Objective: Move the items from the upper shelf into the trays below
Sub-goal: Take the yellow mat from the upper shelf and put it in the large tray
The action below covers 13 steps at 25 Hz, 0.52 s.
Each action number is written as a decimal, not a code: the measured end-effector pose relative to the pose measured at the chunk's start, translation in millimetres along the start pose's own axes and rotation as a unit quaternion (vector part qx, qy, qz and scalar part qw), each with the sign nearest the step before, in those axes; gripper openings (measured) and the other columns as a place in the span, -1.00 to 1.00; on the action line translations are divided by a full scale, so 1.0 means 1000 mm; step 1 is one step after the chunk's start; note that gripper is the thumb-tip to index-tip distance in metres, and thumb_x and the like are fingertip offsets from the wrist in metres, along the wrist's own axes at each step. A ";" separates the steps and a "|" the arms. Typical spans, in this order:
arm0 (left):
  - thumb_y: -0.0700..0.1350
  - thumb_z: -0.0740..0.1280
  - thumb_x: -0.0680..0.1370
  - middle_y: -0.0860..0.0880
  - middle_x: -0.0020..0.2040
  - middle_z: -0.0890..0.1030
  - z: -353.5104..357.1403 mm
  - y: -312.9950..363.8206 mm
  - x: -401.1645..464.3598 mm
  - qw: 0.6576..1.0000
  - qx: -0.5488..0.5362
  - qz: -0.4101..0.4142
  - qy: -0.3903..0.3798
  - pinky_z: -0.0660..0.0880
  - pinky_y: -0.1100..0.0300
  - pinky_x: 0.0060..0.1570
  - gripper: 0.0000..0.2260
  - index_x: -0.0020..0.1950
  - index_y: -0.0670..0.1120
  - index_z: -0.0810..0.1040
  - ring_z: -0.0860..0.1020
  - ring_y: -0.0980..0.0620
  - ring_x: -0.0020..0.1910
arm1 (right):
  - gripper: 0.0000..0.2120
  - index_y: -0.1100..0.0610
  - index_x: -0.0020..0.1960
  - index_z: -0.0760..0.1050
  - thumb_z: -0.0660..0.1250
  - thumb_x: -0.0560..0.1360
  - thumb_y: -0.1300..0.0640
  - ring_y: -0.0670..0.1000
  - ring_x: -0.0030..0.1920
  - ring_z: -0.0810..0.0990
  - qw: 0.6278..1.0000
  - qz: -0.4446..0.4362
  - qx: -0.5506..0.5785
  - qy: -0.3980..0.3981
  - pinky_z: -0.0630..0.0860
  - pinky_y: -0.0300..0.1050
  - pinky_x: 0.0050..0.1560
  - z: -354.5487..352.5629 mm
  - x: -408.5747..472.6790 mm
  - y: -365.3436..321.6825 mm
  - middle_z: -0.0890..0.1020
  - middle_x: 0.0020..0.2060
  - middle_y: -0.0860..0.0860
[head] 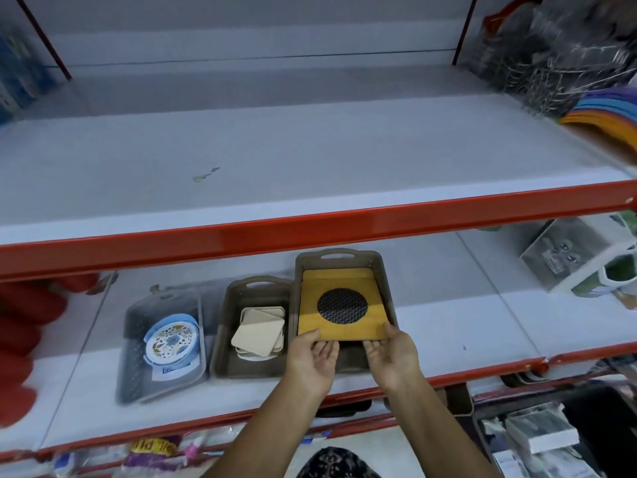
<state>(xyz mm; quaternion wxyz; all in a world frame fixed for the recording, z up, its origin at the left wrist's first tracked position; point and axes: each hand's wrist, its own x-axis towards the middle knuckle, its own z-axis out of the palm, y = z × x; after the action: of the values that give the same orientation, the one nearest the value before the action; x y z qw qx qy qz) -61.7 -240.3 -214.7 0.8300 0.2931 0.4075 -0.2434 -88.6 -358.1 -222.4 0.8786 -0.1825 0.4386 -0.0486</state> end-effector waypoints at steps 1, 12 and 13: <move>-0.25 0.23 0.56 -0.22 0.15 0.52 0.000 -0.001 -0.001 1.000 -0.003 -0.001 0.003 0.34 0.09 0.32 -0.83 0.13 -0.25 0.47 0.47 -0.09 0.18 | -0.63 0.32 0.38 0.36 0.11 0.61 0.24 0.08 0.01 0.56 1.000 0.003 -0.009 0.018 0.41 -0.03 0.34 0.001 0.001 0.002 0.58 0.09 0.19; -0.05 0.19 0.61 -0.21 0.24 0.55 -0.009 0.007 0.016 0.999 0.025 -0.046 0.000 0.40 -0.02 0.31 -0.66 0.32 -0.19 0.46 0.52 -0.14 0.22 | -0.65 0.24 0.31 0.44 0.20 0.54 0.29 0.04 -0.02 0.54 0.992 0.009 -0.074 0.106 0.44 -0.11 0.29 0.011 -0.003 0.007 0.60 0.08 0.12; -0.03 0.19 0.61 -0.22 0.25 0.54 -0.009 0.007 0.017 0.999 0.025 -0.048 0.006 0.39 -0.03 0.33 -0.64 0.32 -0.20 0.45 0.51 -0.14 0.23 | -0.65 0.22 0.31 0.44 0.20 0.53 0.29 0.01 -0.08 0.53 0.991 0.008 -0.079 0.108 0.43 -0.15 0.28 0.011 -0.003 0.007 0.59 0.01 0.09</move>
<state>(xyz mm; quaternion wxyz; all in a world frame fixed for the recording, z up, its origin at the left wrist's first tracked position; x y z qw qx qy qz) -52.2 -232.0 -230.9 0.8074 0.2955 0.4195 -0.2910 -82.4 -348.1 -217.1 0.8090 -0.2418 0.5351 -0.0261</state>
